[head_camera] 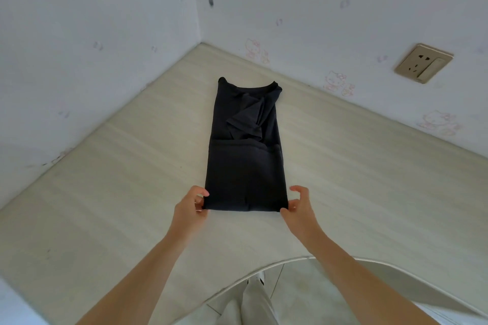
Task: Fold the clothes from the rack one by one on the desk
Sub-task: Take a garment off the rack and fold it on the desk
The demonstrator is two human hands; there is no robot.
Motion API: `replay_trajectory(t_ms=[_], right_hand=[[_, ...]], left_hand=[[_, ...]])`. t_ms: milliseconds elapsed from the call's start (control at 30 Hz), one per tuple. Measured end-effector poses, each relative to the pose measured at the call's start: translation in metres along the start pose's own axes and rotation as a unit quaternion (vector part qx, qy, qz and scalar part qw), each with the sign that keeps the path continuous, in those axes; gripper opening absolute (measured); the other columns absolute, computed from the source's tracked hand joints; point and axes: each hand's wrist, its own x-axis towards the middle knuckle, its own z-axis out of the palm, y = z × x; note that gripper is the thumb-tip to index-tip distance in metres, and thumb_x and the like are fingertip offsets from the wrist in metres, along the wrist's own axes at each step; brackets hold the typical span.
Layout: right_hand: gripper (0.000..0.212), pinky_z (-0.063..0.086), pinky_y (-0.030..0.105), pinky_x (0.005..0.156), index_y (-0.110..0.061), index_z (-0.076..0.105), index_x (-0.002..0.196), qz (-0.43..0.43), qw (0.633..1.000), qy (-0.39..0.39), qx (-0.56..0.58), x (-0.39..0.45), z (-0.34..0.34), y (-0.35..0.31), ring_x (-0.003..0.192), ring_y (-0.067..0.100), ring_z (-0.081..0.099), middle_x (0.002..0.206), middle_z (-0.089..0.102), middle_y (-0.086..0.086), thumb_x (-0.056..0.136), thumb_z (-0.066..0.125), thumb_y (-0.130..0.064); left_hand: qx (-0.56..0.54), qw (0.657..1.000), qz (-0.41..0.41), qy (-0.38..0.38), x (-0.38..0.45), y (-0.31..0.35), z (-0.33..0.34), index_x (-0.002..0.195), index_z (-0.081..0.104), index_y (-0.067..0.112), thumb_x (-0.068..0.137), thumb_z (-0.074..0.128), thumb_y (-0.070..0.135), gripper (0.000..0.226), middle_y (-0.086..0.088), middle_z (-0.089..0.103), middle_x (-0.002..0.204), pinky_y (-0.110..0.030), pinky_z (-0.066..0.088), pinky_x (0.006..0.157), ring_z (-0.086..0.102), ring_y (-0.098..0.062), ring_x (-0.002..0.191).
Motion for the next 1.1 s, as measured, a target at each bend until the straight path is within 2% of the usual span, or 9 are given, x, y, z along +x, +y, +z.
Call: replay_trajectory(t_ms=[67, 200, 300, 433, 500, 600, 667, 767, 1100], right_hand=[[0.055, 0.047, 0.022, 0.065, -0.03, 0.034, 0.126, -0.066, 0.994, -0.02, -0.085, -0.01, 0.0, 0.003, 0.08, 0.017, 0.056, 0.1, 0.059, 0.005, 0.087, 0.05, 0.004], [0.043, 0.04, 0.017, 0.081, -0.016, 0.051, 0.128, -0.156, 0.956, 0.034, -0.246, -0.027, -0.002, 0.004, 0.093, 0.011, 0.047, 0.115, 0.05, 0.001, 0.09, 0.047, 0.004], [0.031, 0.037, 0.013, 0.072, -0.015, 0.064, 0.108, -0.202, 0.949, 0.094, -0.223, -0.041, -0.011, -0.014, 0.084, 0.012, 0.049, 0.099, 0.048, -0.003, 0.087, 0.051, 0.004], [0.022, 0.036, 0.009, 0.073, -0.025, 0.064, 0.082, -0.244, 0.949, 0.13, -0.151, -0.061, -0.034, -0.043, 0.091, 0.01, 0.047, 0.097, 0.045, -0.008, 0.081, 0.065, -0.003], [0.019, 0.036, 0.011, 0.072, -0.024, 0.062, 0.08, -0.244, 0.952, 0.123, -0.139, -0.072, -0.044, -0.056, 0.092, 0.01, 0.049, 0.097, 0.051, -0.009, 0.08, 0.065, -0.006], [0.016, 0.04, 0.016, 0.061, -0.023, 0.061, 0.08, -0.23, 0.961, 0.119, -0.098, -0.079, -0.053, -0.074, 0.077, 0.01, 0.055, 0.084, 0.061, -0.005, 0.082, 0.06, -0.008], [0.012, 0.045, 0.022, 0.06, -0.022, 0.061, 0.079, -0.229, 0.963, 0.133, -0.055, -0.076, -0.055, -0.086, 0.071, 0.012, 0.057, 0.076, 0.063, -0.002, 0.084, 0.06, -0.011], [0.004, 0.047, 0.026, 0.062, -0.021, 0.064, 0.083, -0.209, 0.968, 0.141, -0.004, -0.057, -0.058, -0.106, 0.074, 0.015, 0.06, 0.077, 0.065, -0.001, 0.086, 0.063, -0.018], [0.014, 0.045, 0.024, 0.067, -0.019, 0.061, 0.102, -0.13, 0.983, 0.128, 0.015, 0.107, -0.039, -0.139, 0.083, 0.012, 0.06, 0.093, 0.063, -0.005, 0.094, 0.056, -0.029]], left_hand=[[0.025, 0.999, 0.042, 0.008, -0.008, 0.002, -0.003, 0.105, 0.058, 0.022, 0.084, 0.06, -0.008, 0.036, 0.0, 0.064, 0.093, -0.014, 0.05, 0.069, 0.061, -0.011, 0.078], [0.096, 0.987, 0.128, 0.026, -0.022, 0.014, -0.013, 0.11, 0.068, 0.01, 0.083, 0.062, -0.006, 0.032, -0.003, 0.065, 0.097, -0.025, 0.053, 0.081, 0.058, -0.013, 0.08], [0.117, 0.975, 0.188, 0.035, -0.029, 0.027, -0.032, 0.1, 0.073, 0.012, 0.083, 0.066, -0.002, 0.023, 0.0, 0.056, 0.088, -0.015, 0.047, 0.072, 0.054, -0.011, 0.074], [0.088, 0.969, 0.227, 0.047, -0.036, 0.049, -0.065, 0.094, 0.073, 0.015, 0.081, 0.073, 0.005, 0.016, 0.006, 0.049, 0.099, -0.006, 0.036, 0.078, 0.052, -0.008, 0.093], [0.027, 0.978, 0.205, 0.004, -0.04, 0.064, -0.081, 0.094, 0.07, 0.017, 0.085, 0.068, 0.004, 0.016, 0.008, 0.057, 0.106, -0.007, 0.035, 0.086, 0.055, -0.004, 0.1], [-0.046, 0.979, 0.183, -0.077, -0.038, 0.084, -0.095, 0.093, 0.063, 0.015, 0.093, 0.059, 0.006, 0.01, -0.004, 0.066, 0.089, -0.015, 0.044, 0.077, 0.06, -0.004, 0.079], [-0.073, 0.978, 0.182, -0.075, -0.031, 0.091, -0.097, 0.091, 0.06, 0.012, 0.095, 0.058, 0.017, 0.006, -0.014, 0.063, 0.083, -0.031, 0.05, 0.076, 0.06, -0.017, 0.075], [-0.099, 0.979, 0.173, -0.038, -0.007, 0.1, -0.095, 0.092, 0.058, 0.01, 0.097, 0.055, 0.024, 0.015, -0.015, 0.063, 0.087, -0.051, 0.051, 0.08, 0.06, -0.034, 0.086], [-0.106, 0.987, 0.031, 0.117, 0.138, 0.111, -0.035, 0.094, 0.06, 0.016, 0.098, 0.051, 0.027, 0.014, -0.004, 0.063, 0.083, -0.025, 0.043, 0.064, 0.059, -0.02, 0.078]])
